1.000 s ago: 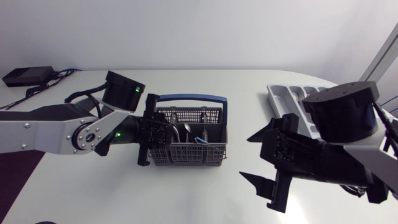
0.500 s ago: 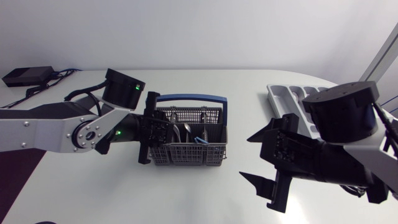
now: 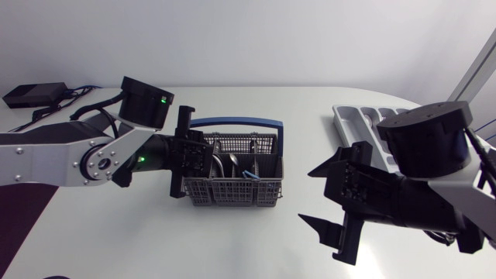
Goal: Sort the cutlery from the basket into the organizer compartments.
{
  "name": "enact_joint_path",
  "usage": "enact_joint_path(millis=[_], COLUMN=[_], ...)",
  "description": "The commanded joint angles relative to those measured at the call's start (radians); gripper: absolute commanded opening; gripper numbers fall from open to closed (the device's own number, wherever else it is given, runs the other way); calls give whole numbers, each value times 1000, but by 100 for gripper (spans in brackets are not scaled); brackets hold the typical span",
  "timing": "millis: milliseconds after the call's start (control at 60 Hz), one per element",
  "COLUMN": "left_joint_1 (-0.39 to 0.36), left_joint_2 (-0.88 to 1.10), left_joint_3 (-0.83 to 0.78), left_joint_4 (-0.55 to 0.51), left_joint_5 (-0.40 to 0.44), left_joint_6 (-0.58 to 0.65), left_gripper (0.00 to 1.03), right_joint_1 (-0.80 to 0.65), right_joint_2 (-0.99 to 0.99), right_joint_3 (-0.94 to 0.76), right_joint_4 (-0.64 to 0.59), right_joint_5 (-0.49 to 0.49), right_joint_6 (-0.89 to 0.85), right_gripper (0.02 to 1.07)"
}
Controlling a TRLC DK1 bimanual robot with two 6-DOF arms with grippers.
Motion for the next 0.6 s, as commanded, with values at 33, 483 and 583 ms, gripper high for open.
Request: enact_joint_path(millis=[33, 483, 583], left_joint_1=[6, -11, -17], left_joint_2=[18, 64, 72], left_joint_3=[35, 36, 36], left_joint_4=[-5, -15, -19], left_joint_5=[-5, -6, -6], left_joint_6=[38, 38, 38], left_gripper=[23, 23, 23], right_joint_1=[9, 6, 4], right_joint_2=[6, 2, 0], right_joint_3=[-1, -12, -14], right_joint_4=[-3, -3, -3], right_joint_5=[8, 8, 9], right_joint_6=[16, 13, 13], right_gripper=[97, 97, 97])
